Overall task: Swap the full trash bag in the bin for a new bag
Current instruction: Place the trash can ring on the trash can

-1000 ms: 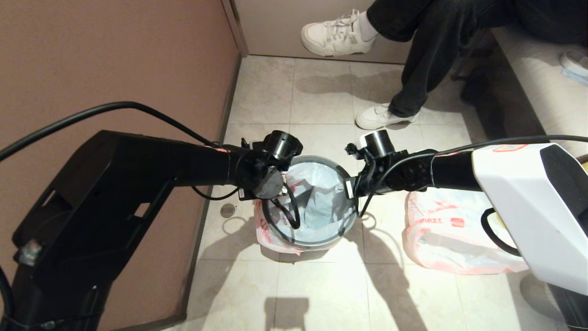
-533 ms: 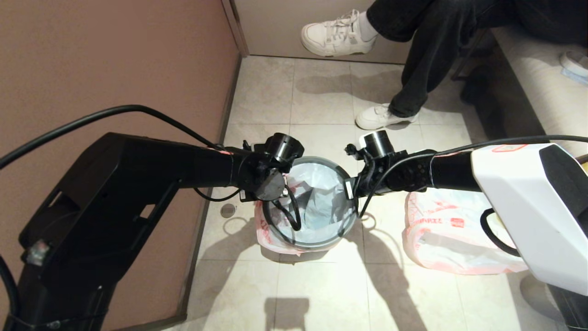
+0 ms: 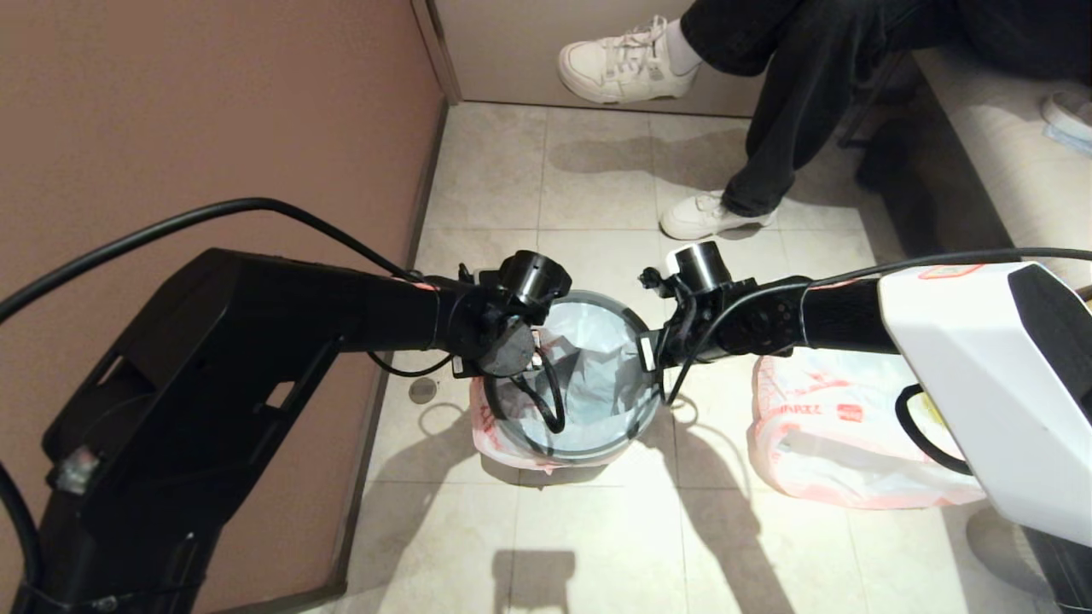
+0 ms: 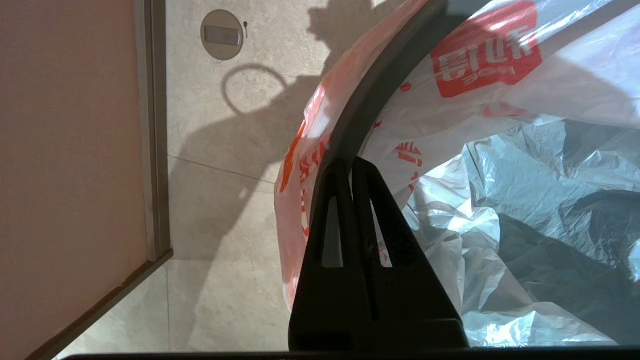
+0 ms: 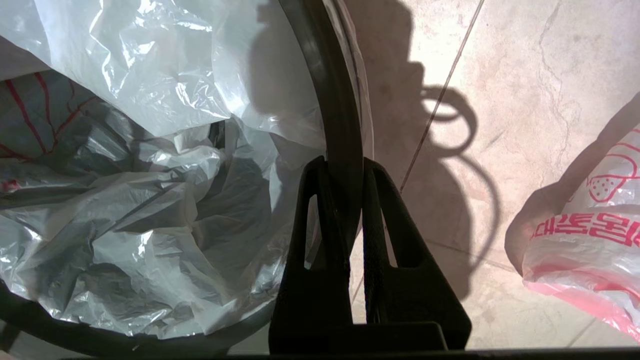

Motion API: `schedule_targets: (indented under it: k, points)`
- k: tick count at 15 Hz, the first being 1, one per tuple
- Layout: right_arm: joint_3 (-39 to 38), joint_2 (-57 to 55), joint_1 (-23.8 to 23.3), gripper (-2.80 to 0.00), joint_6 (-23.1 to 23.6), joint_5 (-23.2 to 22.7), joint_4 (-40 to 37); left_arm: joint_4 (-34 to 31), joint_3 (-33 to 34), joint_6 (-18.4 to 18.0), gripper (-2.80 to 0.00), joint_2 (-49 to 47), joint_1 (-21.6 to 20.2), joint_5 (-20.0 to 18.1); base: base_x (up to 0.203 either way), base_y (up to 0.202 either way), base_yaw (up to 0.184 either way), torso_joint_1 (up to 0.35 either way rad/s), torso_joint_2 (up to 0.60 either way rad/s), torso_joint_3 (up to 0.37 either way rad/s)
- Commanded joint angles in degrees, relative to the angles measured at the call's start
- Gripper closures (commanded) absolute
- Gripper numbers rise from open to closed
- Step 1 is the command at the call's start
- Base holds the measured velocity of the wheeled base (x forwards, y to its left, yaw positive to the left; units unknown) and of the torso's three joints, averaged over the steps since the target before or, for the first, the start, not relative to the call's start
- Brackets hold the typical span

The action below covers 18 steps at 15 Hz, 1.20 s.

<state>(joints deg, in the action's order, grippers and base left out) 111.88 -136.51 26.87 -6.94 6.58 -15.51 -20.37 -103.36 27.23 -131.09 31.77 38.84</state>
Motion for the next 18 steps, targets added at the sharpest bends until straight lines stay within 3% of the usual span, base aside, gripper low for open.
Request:
schedule_targets:
  k: [1,7,8,18]
  points:
    - [-0.61,1.57,0.03,0.00,-0.01,0.10,0.03,-0.20,0.09,0.19,0.00,-0.05,0.05,0.36,0.000,0.000,0.000,0.000,0.00,0.000]
    - [-1.05,1.78,0.11,0.00,0.17,0.10,0.07,-0.20,0.01,0.19,0.00,-0.31,0.13,0.36,0.000,0.000,0.000,0.000,0.00,0.000]
    - [-0.95,1.78,0.11,-2.80,0.24,0.10,0.21,-0.20,0.03,0.19,0.00,-0.30,0.10,0.38,0.000,0.000,0.000,0.000,0.00,0.000]
    - [-0.96,4.34,-0.06,-2.80,0.26,0.62,-0.08,-0.20,0.17,0.92,0.00,1.47,0.93,0.36,0.000,0.000,0.000,0.000,0.00,0.000]
